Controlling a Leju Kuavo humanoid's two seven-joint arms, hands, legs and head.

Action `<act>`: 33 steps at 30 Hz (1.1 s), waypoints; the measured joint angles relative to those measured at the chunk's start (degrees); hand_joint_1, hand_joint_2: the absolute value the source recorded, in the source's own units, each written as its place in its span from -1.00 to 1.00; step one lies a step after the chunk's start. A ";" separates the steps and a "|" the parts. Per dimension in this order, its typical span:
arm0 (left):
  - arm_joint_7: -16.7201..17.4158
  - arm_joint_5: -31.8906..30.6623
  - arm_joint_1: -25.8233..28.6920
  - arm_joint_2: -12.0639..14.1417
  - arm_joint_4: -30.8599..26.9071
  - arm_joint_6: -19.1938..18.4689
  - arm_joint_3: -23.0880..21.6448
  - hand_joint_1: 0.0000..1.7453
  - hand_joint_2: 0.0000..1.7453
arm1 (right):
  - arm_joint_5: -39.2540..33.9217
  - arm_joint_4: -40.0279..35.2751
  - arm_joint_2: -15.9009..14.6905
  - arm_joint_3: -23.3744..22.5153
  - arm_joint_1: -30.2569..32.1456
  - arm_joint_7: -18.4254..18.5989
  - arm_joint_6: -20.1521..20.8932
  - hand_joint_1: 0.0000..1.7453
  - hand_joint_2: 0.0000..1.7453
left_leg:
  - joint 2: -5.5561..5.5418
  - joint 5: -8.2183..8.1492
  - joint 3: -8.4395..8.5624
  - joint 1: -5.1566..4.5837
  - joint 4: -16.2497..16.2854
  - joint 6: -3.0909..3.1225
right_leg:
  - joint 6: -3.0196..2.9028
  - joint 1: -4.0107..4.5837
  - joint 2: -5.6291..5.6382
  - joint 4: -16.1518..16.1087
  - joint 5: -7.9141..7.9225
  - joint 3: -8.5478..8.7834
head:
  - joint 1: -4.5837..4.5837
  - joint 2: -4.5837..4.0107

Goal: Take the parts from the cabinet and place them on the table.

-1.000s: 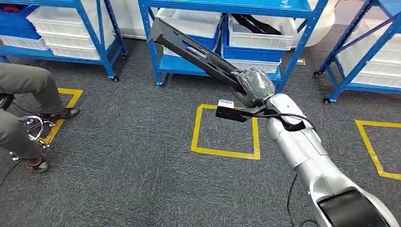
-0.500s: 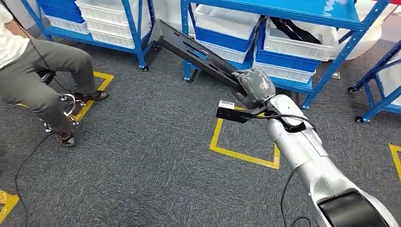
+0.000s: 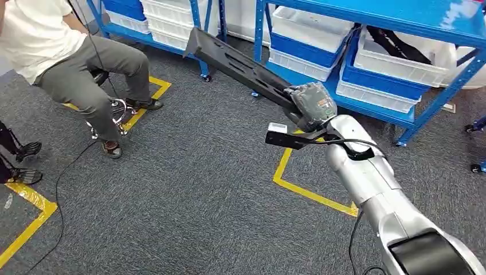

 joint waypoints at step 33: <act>1.53 -2.43 -1.99 -0.11 -0.15 -1.29 -3.43 -1.00 1.00 | 0.86 -13.97 -10.92 -7.93 12.68 0.76 1.36 1.00 1.00 | -1.76 -0.71 0.32 -1.05 -0.73 2.13 | 1.21 0.36 -1.14 0.49 0.54 -0.51 | 0.50 0.00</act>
